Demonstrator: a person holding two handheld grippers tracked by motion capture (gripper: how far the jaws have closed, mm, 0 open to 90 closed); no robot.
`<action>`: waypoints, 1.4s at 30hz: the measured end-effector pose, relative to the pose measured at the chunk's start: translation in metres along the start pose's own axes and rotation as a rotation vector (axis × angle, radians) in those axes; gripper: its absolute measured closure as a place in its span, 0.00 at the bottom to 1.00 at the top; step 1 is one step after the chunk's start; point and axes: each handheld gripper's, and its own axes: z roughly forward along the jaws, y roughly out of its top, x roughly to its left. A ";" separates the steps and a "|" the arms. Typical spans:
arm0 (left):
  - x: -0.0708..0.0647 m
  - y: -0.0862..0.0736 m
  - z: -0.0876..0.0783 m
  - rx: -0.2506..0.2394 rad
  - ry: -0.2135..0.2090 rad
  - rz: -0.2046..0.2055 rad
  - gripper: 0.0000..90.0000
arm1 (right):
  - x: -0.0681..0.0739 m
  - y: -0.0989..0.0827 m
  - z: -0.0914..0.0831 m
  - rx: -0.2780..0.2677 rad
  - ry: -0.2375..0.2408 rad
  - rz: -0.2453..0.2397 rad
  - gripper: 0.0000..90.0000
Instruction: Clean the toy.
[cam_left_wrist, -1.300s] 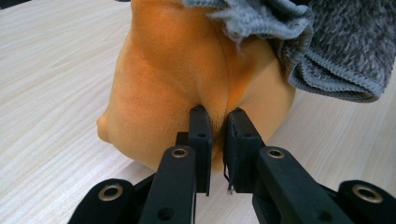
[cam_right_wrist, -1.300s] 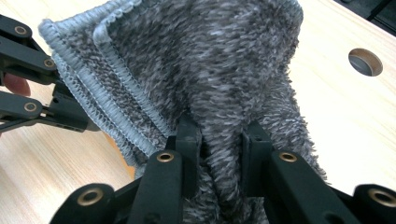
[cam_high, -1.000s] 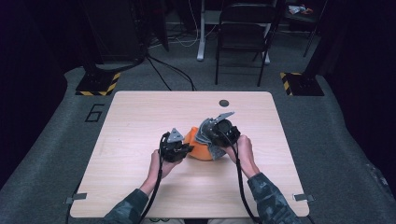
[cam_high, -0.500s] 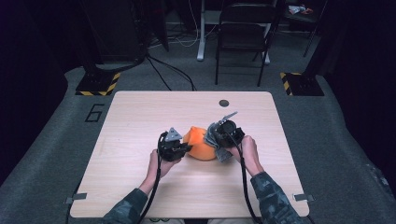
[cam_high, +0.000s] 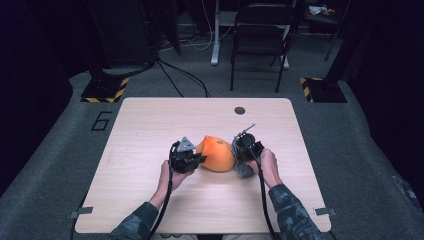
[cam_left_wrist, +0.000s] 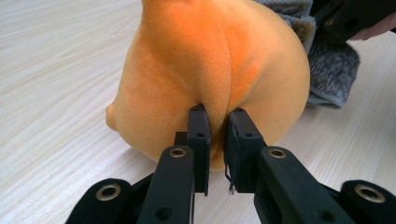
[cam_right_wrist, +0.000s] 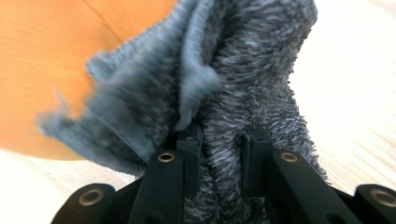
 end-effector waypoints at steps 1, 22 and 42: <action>0.000 0.000 0.000 -0.002 0.000 0.000 0.90 | -0.003 -0.001 0.005 0.007 0.000 -0.010 0.82; -0.007 0.002 0.000 -0.010 -0.004 0.018 0.90 | 0.016 0.018 -0.078 -0.242 0.037 -0.062 0.82; -0.009 0.002 0.001 -0.009 -0.015 0.027 0.90 | 0.027 0.017 -0.054 -0.155 0.029 -0.087 0.82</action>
